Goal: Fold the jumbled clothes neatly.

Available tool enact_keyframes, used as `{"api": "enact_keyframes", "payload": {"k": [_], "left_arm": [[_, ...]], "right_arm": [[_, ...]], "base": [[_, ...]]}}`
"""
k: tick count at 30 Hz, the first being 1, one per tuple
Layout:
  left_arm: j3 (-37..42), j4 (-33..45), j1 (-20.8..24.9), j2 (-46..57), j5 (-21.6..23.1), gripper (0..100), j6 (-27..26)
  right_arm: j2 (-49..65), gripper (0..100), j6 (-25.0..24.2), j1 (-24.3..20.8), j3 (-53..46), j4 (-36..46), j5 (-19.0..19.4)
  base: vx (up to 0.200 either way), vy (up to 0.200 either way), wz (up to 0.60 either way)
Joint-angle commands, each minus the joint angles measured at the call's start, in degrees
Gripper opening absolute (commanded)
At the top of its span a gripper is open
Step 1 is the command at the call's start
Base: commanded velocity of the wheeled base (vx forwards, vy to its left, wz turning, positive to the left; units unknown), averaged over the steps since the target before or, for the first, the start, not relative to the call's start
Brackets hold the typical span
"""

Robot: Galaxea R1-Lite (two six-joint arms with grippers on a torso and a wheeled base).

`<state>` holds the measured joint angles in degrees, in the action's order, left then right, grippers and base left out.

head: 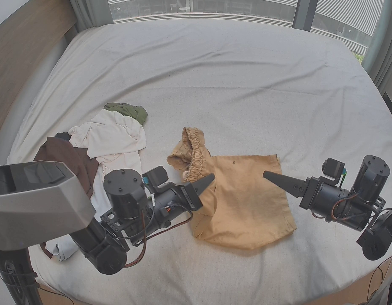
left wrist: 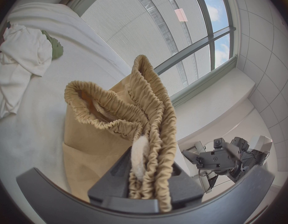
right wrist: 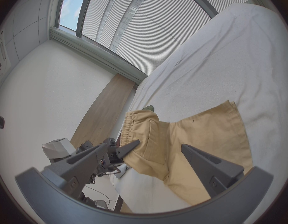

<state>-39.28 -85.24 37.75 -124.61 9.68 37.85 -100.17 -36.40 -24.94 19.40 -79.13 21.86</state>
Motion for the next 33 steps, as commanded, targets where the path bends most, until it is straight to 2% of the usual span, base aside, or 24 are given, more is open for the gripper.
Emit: {"api": "enact_keyframes", "payload": {"k": [1, 13, 21, 26, 32, 33], "left_arm": [[-2.73, 0.33, 1.44, -3.27, -0.01, 0, 0.03], [-9.41, 3.59, 4.43, -5.47, -0.01, 0, 1.52], [-16.36, 8.68, 7.6, -8.01, -0.1, 0, 2.84], [-20.14, 12.2, 7.86, -9.25, -0.01, 0, 2.84], [-21.63, 12.46, 8.39, -12.23, -0.54, 0, 2.84], [-21.63, 12.38, 8.39, -12.5, -0.54, 100, 2.84]], "right_arm": [[1.29, 100, -0.07, 1.3, 1.0, 0.12, 0.03], [3.23, 100, -0.34, 2.0, 2.23, 0.73, 0.03], [3.4, 100, -0.34, 2.71, 3.02, 0.82, -0.15], [3.4, 100, -0.34, 3.41, 3.02, 0.73, -0.15], [3.4, 100, -0.34, 3.41, 3.19, 0.73, -0.15], [3.4, 100, -0.43, 3.41, 3.19, 0.73, -0.15]], "base": [[0.0, 0.0, 0.0], [0.0, 0.0, 0.0], [0.0, 0.0, 0.0], [0.0, 0.0, 0.0], [0.0, 0.0, 0.0], [0.0, 0.0, 0.0]]}}
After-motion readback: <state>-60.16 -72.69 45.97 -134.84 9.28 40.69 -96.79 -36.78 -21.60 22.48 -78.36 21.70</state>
